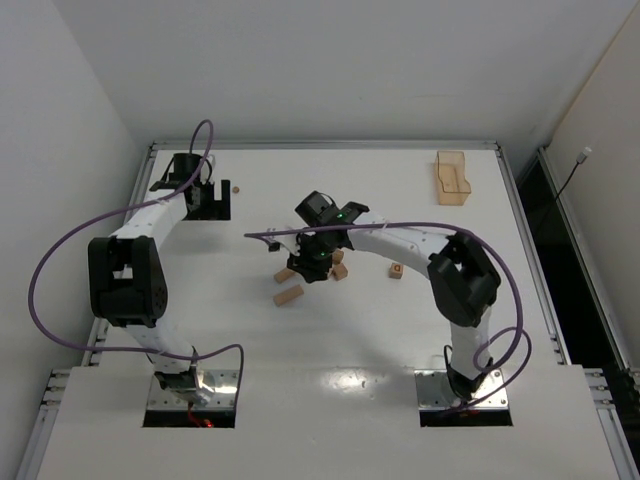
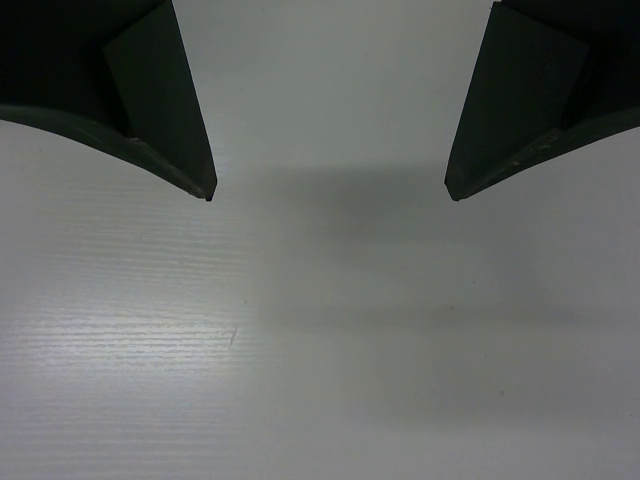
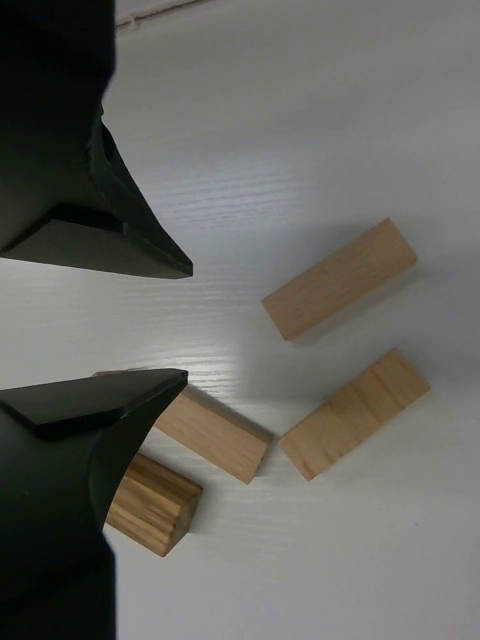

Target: Build the wood block tower

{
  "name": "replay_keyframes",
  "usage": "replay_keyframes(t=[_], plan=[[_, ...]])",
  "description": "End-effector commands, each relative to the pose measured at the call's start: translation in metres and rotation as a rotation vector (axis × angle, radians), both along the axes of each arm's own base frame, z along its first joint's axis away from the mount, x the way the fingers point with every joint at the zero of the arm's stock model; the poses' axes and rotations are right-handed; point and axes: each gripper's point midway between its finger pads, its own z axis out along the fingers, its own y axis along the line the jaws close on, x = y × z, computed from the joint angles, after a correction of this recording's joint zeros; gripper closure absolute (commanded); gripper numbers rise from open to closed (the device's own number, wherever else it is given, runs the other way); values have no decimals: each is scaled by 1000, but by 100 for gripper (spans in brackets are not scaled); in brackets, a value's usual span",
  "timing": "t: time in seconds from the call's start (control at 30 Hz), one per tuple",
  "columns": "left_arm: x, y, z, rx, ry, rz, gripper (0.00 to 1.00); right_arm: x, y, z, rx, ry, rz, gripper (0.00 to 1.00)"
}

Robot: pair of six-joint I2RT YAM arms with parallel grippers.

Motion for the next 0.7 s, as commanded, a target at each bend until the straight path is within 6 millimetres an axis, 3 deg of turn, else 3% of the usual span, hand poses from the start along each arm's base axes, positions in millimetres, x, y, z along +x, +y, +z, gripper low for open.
replay_keyframes(t=[0.0,0.27,0.67], plan=[[9,2,26,-9,-80,9,1,25,5,-1,-17,-94,-47,61],[5,2,19,-10,-61,10,1,50,0,-29,-90,-158,-147,52],[7,6,12,-10,-50,19,1,72,-7,-51,-126,-73,-253,52]])
